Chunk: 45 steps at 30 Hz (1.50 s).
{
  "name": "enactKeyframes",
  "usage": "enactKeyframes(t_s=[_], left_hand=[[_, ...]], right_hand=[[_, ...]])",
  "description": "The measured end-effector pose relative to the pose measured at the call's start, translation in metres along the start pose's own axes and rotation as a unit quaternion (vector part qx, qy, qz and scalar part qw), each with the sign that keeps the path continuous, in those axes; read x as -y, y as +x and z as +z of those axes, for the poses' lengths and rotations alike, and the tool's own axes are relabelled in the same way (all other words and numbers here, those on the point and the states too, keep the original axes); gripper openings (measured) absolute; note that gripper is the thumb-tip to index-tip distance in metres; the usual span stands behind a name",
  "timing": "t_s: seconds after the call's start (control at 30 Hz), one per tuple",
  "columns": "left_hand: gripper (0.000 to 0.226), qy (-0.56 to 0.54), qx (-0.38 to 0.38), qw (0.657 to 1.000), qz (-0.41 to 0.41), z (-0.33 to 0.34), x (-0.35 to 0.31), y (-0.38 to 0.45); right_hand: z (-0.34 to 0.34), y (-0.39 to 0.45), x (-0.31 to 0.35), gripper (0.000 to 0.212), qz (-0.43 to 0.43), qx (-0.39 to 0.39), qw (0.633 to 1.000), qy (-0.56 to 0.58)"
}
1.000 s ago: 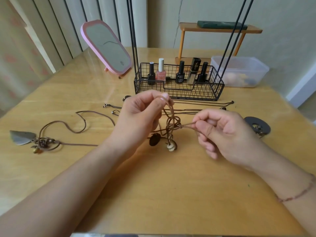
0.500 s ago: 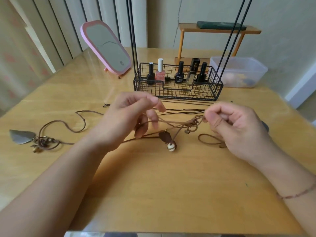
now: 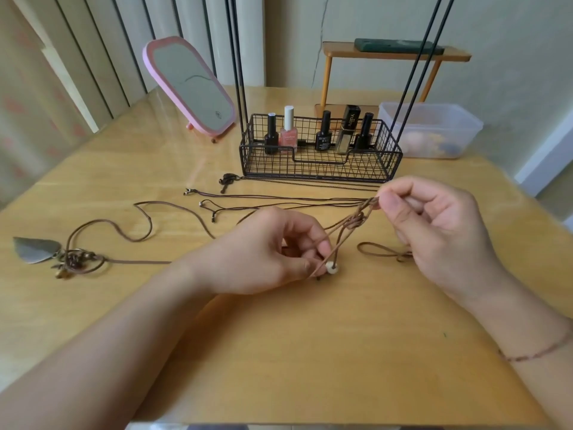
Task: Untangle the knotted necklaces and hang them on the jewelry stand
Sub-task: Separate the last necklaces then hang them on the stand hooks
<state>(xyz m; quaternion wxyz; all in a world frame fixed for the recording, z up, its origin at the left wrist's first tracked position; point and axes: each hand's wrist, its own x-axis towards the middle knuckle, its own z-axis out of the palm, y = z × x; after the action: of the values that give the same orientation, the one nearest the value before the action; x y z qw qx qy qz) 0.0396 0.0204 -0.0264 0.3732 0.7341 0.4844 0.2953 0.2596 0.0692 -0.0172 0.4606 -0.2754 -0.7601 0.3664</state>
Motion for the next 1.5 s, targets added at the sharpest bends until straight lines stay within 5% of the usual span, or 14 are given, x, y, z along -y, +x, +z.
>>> enactKeyframes(t_s=[0.23,0.33,0.53,0.6,0.67,0.77,1.3,1.5], left_hand=[[0.016,0.17,-0.128,0.977,0.024,-0.013,0.013,-0.003],[0.024,-0.035,-0.099,0.994,0.001,-0.014,0.009,-0.003],[0.023,-0.283,-0.143,0.948,-0.022,-0.004,0.001,0.003],[0.024,-0.242,-0.152,0.958,-0.027,-0.006,0.003,0.002],[0.027,-0.084,-0.166,0.982,0.022,-0.011,0.006,0.0],[0.032,0.1,-0.187,0.976,0.059,-0.019,0.009,-0.004],[0.018,-0.072,-0.121,0.986,0.09,0.012,-0.009,0.001],[0.016,-0.122,-0.082,0.986,0.079,0.016,-0.01,0.002]], right_hand=[[-0.008,-0.004,-0.005,0.014,-0.043,-0.015,0.996,-0.083],[-0.013,-0.002,-0.006,0.019,-0.043,-0.02,0.994,-0.1],[-0.007,-0.002,-0.007,0.019,-0.015,0.014,0.998,-0.054],[-0.009,-0.001,-0.006,0.019,-0.007,0.008,1.0,-0.022],[-0.012,-0.001,-0.004,0.019,-0.008,0.004,1.0,-0.013],[-0.015,-0.003,-0.002,0.018,-0.016,0.012,1.0,-0.008],[-0.008,-0.006,0.0,0.007,0.052,0.062,0.996,0.023],[-0.002,-0.007,-0.002,0.003,0.002,0.035,0.999,-0.036]])
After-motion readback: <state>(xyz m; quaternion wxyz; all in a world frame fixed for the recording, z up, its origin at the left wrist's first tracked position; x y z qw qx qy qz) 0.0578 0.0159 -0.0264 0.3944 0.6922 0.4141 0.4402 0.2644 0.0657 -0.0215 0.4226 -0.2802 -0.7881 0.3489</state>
